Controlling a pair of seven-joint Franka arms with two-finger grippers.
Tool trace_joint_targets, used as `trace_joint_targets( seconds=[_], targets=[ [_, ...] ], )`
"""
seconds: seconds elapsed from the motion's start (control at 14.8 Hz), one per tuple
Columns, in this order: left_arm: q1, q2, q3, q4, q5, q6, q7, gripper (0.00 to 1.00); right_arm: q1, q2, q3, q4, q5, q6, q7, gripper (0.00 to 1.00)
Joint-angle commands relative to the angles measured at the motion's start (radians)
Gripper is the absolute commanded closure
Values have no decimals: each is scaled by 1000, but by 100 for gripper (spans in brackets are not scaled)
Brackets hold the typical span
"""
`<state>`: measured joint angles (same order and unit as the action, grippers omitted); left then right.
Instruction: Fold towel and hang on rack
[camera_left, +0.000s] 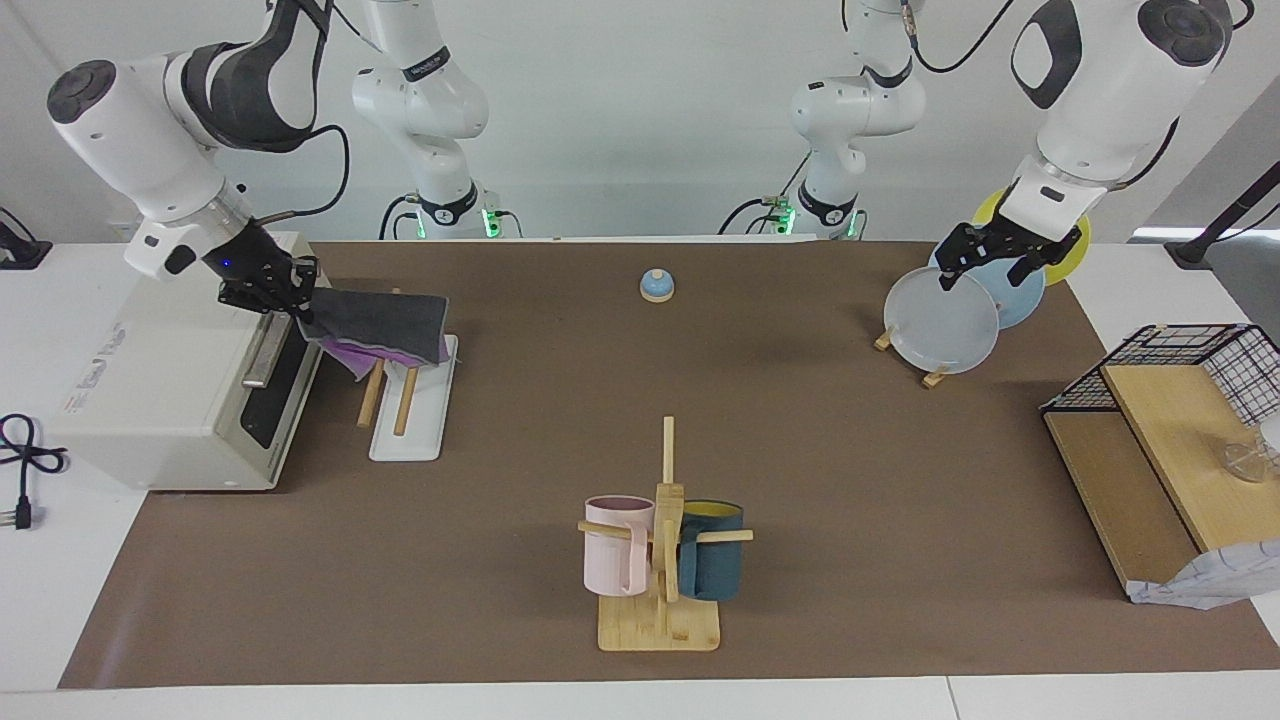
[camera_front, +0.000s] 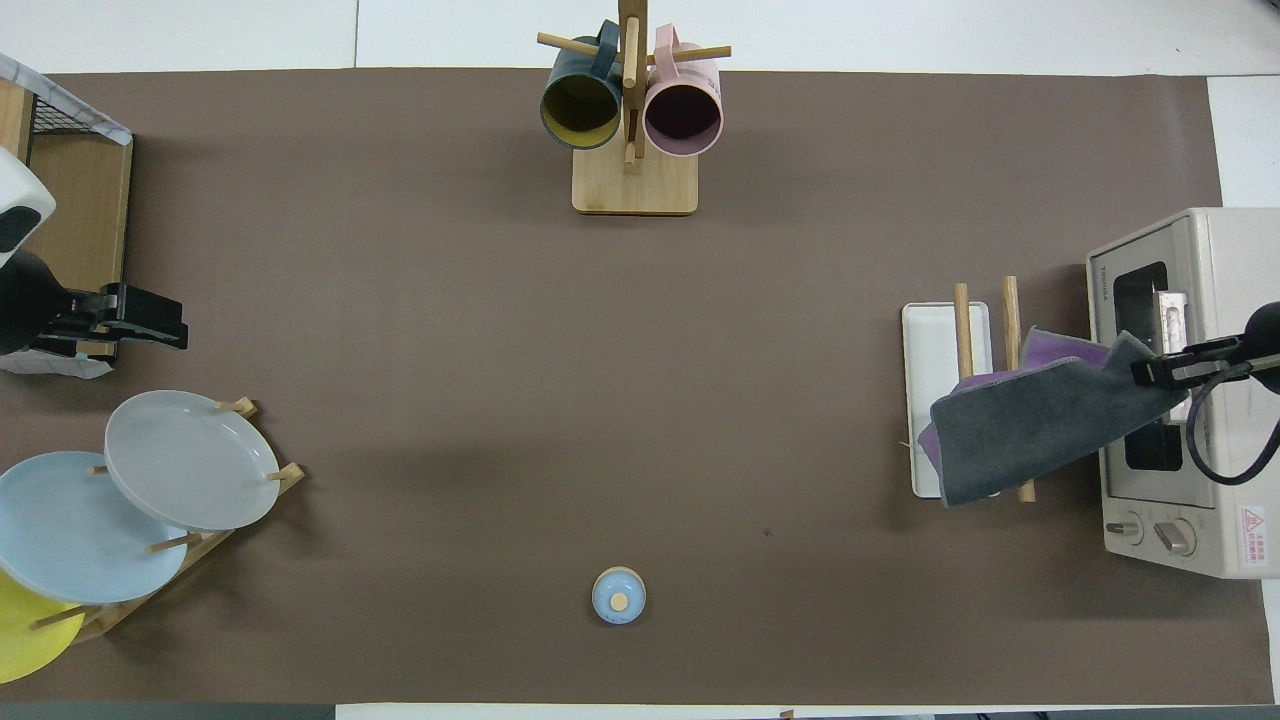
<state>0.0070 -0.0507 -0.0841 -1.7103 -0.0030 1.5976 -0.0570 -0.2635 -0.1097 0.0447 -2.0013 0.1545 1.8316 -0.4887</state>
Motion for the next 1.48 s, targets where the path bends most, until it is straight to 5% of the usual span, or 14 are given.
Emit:
trace_joint_targets(
  seconds=[0.0,0.07,0.61,0.88,1.14,1.41],
  targets=[
    [-7,-17,9,-15,20,-1,3,0,-17,1,12,1,-18,-3,-22,20],
    [-7,-17,9,-15,20,-1,3,0,-19,2,12,1,-18,-3,-28,0],
    [-7,-17,9,-15,20,-1,3,0,15,2,27,84,-68,-58,5,0],
    [-7,-17,9,-15,20,-1,3,0,127,42,27,226,-159,-210,292,0],
    [-7,-17,9,-15,20,-1,3,0,149,41,27,279,-165,-319,360,0],
    [-7,-17,9,-15,20,-1,3,0,133,70,26,334,-178,-264,360,0]
  ],
)
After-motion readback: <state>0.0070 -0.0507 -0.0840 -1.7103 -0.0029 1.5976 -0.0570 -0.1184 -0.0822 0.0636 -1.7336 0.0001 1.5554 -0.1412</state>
